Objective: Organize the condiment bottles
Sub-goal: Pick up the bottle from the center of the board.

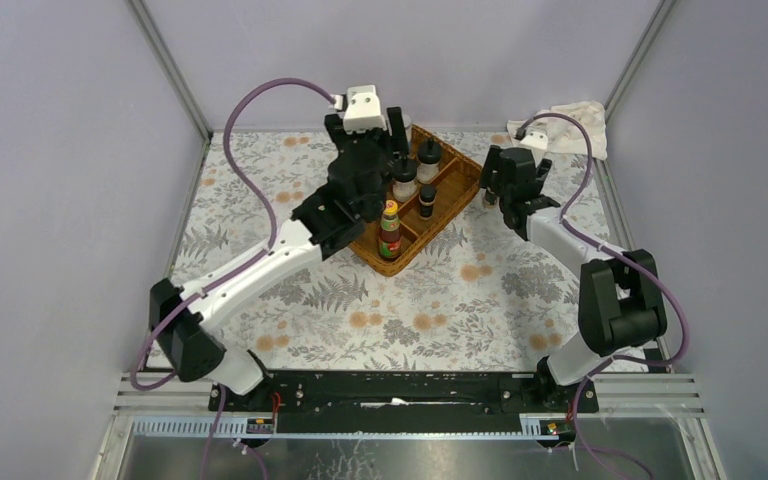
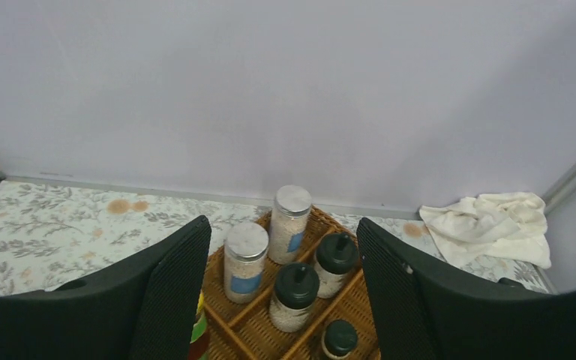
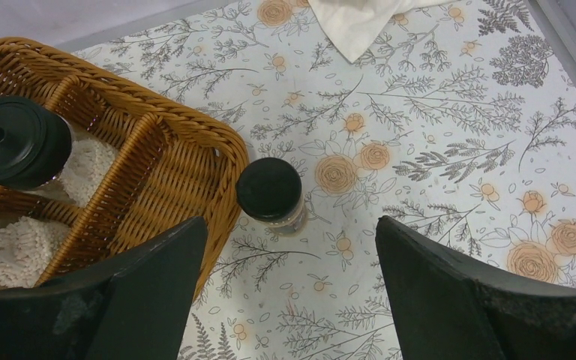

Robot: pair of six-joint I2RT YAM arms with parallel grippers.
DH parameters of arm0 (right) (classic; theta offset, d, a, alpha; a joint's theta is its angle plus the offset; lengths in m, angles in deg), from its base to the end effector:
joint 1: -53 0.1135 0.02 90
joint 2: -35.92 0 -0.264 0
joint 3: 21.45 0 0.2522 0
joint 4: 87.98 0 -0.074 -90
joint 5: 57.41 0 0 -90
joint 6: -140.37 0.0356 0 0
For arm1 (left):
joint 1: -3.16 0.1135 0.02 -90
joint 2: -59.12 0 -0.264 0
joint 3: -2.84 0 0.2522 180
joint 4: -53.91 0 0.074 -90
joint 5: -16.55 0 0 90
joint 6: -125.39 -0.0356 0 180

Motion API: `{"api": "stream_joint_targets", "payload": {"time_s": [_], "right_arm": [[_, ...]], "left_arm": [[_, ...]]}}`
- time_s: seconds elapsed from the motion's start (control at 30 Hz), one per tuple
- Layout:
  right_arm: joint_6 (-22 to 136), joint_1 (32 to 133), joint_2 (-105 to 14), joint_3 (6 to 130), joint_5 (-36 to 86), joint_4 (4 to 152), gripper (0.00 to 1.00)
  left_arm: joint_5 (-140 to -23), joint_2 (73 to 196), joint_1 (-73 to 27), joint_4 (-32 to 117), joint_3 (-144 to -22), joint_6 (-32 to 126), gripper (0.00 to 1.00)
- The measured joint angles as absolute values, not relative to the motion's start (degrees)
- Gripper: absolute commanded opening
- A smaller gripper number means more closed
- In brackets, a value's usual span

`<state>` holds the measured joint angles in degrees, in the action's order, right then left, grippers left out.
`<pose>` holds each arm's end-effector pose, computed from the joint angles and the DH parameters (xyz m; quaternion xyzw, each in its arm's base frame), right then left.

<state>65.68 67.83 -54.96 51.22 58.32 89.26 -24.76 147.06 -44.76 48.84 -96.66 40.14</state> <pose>0.3545 0.0779 0.2607 0.1295 0.8028 -0.0335 0.5811 0.2574 -0.2452 0.4389 -0.0628 0.6773 -0.0555 0.7309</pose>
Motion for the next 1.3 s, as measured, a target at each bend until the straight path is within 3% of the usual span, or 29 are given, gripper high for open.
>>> {"api": "stream_joint_targets", "payload": {"time_s": [0.3,0.67,1.3], "right_arm": [[64.4,67.8,-57.7,53.3,57.9,89.3,0.91],[64.0,67.8,-60.3,54.8,57.9,89.2,0.9],[63.9,67.8,-66.2,58.1,56.9,89.1,0.79]], "left_arm": [[-21.4,141.3,-44.8,51.9,-87.2,39.7,0.9],[-20.3,138.5,-44.8,54.4,-83.1,40.0,0.9],[-20.3,138.1,-44.8,56.6,-80.1,40.6,0.9]]}}
